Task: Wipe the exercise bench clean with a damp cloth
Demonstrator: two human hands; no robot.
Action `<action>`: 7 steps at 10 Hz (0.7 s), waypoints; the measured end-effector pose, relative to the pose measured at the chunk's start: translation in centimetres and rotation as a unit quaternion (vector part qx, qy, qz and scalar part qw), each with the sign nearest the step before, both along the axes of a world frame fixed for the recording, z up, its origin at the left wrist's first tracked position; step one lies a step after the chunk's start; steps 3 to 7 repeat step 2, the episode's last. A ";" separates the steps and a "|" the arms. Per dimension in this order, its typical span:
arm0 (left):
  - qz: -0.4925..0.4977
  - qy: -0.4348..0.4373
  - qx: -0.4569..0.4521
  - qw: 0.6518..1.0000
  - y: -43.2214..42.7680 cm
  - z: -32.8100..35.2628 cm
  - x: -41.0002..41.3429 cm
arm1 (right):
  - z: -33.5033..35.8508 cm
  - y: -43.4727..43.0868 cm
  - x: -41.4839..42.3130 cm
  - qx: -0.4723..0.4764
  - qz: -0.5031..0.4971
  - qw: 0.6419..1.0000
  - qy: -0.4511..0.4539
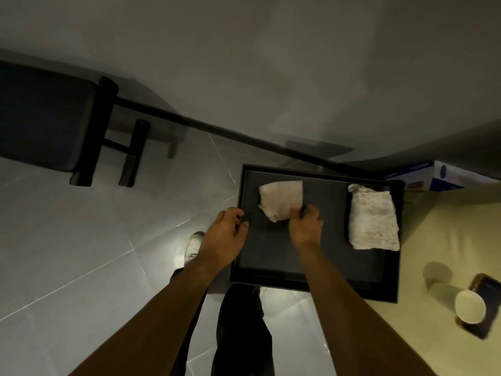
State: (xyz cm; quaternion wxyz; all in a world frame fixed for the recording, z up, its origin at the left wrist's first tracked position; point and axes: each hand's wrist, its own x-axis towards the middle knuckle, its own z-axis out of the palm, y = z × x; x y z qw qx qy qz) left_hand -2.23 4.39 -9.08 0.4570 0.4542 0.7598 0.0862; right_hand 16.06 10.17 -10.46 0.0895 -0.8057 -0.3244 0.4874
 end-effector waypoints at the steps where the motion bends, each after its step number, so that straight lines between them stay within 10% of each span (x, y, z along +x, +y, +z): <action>1: -0.066 0.026 -0.010 0.997 -0.4 1.3 -0.6 | 1.2 -0.8 1.5 -0.042 0.055 0.996 -0.059; 7: -0.079 0.058 0.011 0.995 0.1 3.4 -0.7 | 3.6 -2.5 1.9 -0.022 0.174 0.977 -0.118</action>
